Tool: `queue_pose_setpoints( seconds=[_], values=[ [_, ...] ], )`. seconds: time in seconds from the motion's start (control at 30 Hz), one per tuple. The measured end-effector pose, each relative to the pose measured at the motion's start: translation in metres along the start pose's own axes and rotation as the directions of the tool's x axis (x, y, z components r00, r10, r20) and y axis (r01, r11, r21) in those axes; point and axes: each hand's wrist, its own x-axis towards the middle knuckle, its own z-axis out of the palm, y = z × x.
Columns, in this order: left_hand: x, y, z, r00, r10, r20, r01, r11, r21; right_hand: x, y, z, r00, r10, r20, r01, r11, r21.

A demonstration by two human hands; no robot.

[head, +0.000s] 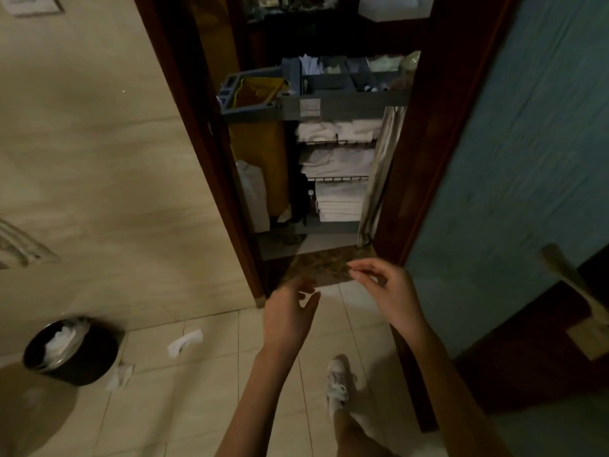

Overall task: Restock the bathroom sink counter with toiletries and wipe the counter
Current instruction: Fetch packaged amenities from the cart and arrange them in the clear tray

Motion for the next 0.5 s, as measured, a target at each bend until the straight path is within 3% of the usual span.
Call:
queue_pose_setpoints(
  seconds=[0.23, 0.5],
  values=[
    [0.122, 0.024, 0.005, 0.996, 0.094, 0.004, -0.094, 0.992, 0.086, 0.115, 0.010, -0.018, 0.997, -0.066, -0.039, 0.065, 0.998, -0.026],
    [0.238, 0.053, 0.027, 0.990, 0.137, -0.026, -0.137, 0.990, 0.034, 0.226, 0.028, -0.047, 0.986, -0.120, -0.118, 0.117, 0.993, -0.033]
  ],
)
